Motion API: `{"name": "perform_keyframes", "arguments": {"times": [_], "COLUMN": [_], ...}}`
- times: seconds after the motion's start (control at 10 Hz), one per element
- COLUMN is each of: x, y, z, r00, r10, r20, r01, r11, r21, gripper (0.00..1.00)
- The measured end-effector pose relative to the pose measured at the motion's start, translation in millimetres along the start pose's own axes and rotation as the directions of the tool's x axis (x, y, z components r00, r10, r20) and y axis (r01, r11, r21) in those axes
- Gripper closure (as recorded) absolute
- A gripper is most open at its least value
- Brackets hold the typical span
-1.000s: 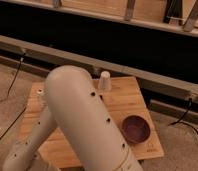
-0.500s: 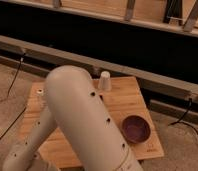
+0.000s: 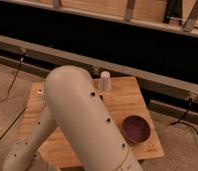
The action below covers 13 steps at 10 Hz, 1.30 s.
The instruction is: Drag the pepper across the table
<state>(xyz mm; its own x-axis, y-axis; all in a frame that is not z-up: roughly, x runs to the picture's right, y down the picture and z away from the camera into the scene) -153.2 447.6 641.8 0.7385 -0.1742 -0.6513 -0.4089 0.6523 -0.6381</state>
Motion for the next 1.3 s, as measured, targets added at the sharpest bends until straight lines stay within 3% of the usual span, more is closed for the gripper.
{"name": "perform_keyframes", "arguments": {"times": [0.3,0.5,1.3], "x": [0.0,0.0,0.0], "y": [0.0,0.1,0.3], "z": [0.1,0.2,0.8], "r00": [1.0,1.0,1.0], "r10": [0.0,0.0,-0.001], "r20": [0.0,0.0,-0.002], "r01": [0.0,0.0,0.001], "r11": [1.0,1.0,1.0], "r21": [0.0,0.0,-0.001], "gripper": [0.34,0.21,0.2]}}
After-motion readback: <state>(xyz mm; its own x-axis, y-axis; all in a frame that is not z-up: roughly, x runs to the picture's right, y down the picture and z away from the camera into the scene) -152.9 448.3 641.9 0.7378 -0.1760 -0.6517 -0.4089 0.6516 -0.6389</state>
